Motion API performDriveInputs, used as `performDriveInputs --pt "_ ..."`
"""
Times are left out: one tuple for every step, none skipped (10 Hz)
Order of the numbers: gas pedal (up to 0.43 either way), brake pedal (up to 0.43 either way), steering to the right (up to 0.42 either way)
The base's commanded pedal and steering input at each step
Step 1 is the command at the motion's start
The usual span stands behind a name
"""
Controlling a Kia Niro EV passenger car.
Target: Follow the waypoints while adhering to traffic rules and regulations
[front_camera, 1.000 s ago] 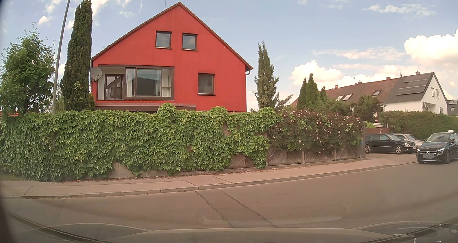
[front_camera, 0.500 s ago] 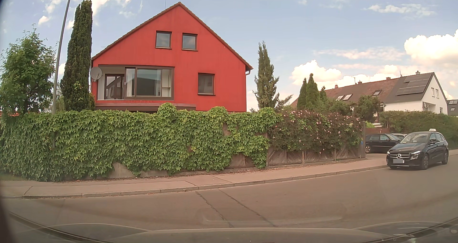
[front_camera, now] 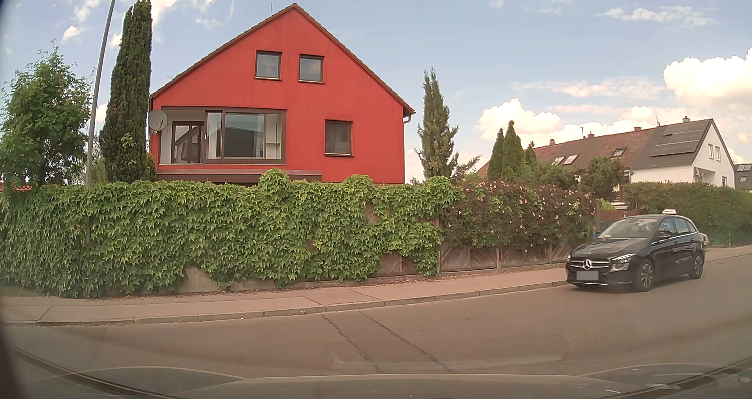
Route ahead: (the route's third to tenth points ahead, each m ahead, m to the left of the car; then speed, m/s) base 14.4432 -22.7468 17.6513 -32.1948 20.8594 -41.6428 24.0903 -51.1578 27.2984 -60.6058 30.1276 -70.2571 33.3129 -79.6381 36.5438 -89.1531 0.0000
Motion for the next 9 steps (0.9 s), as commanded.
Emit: performDriveInputs --pt "0.000 0.561 0.544" --pt "0.000 0.555 0.544" --pt "0.000 0.543 0.544" --pt "0.000 0.537 0.544" --pt "0.000 0.537 0.544" --pt "0.000 0.537 0.544" --pt "0.000 0.537 0.544" --pt "0.000 0.530 0.544" --pt "0.000 0.537 0.544"
